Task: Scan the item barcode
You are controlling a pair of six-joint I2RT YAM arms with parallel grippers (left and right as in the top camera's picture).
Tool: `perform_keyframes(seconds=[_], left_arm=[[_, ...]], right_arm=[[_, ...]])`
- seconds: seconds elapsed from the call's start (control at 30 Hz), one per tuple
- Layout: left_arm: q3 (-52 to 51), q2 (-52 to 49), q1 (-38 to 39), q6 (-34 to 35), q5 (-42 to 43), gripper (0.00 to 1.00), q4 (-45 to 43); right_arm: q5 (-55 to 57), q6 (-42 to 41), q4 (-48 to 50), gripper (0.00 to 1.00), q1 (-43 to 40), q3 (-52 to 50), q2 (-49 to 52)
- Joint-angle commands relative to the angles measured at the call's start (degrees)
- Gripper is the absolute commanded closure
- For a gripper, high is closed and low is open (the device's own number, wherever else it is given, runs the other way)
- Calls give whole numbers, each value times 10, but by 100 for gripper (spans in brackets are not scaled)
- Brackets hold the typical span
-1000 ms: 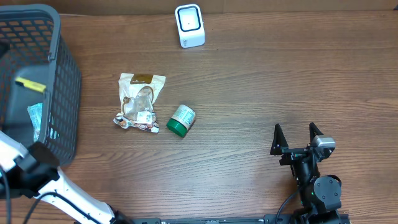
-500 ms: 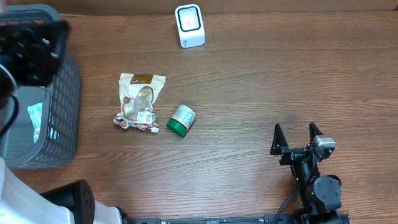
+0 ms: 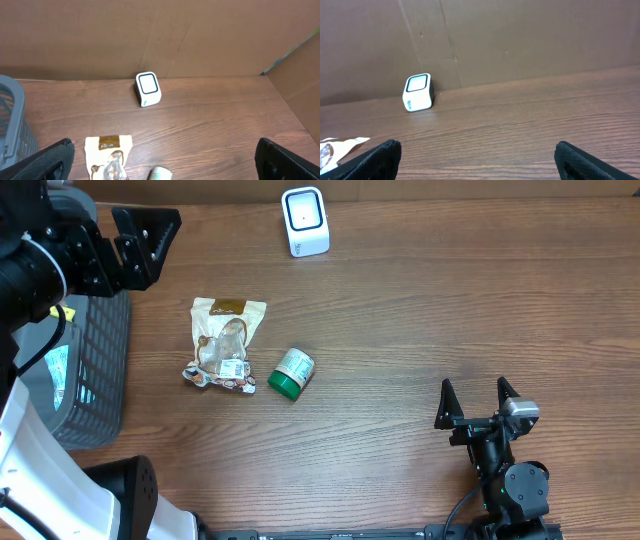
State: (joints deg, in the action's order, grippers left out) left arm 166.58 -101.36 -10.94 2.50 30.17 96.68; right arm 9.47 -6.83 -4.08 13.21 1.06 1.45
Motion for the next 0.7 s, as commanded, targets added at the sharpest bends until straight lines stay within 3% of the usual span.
perform_keyframes(seconds=[0.0,0.67], left_arm=[[4,5,3,1,-3,0,1],[4,5,3,1,-8,0,1]], right_arm=[[8,-3,3,0,0,-6,0],[8,-3,3,0,0,-6,0]])
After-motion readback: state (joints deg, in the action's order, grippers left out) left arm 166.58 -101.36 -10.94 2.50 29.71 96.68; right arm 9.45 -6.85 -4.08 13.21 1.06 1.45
